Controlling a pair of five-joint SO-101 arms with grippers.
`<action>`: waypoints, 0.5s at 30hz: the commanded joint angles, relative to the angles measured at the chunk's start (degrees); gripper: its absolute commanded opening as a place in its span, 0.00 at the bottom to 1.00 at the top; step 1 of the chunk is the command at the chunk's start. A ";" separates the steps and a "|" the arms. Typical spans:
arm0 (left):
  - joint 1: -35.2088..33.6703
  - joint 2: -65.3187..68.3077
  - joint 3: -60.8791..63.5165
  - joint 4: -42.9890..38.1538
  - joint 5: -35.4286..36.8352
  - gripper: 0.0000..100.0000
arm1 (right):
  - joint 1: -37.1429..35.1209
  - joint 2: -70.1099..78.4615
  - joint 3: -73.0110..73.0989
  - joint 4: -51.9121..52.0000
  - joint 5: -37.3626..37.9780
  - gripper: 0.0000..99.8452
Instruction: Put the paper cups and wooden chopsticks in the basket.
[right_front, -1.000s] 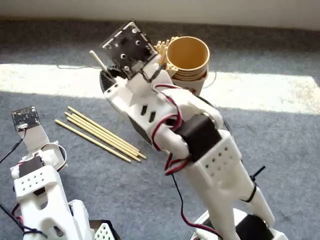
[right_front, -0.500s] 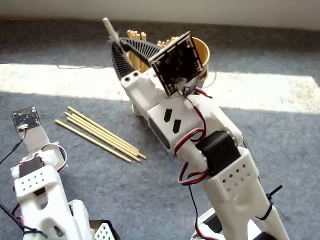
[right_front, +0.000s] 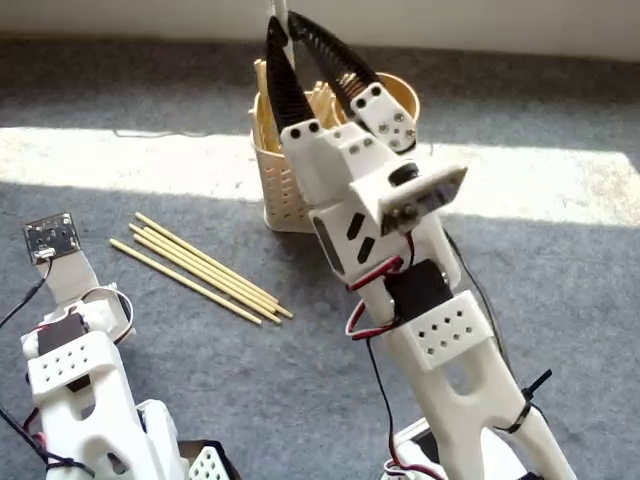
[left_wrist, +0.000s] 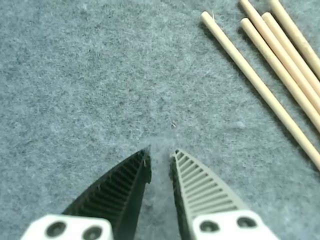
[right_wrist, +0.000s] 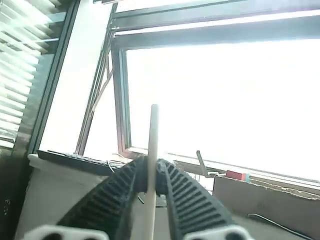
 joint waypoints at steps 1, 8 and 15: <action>-0.31 -0.92 -0.04 -0.79 -0.53 0.07 | 2.59 3.56 0.66 -10.33 -0.62 0.00; -0.31 -0.92 -0.04 -0.79 -0.53 0.07 | 4.35 17.98 0.66 -17.19 -0.62 0.00; -0.48 -0.92 -0.04 -0.79 -0.53 0.07 | 4.09 20.70 1.01 -18.86 -0.62 0.00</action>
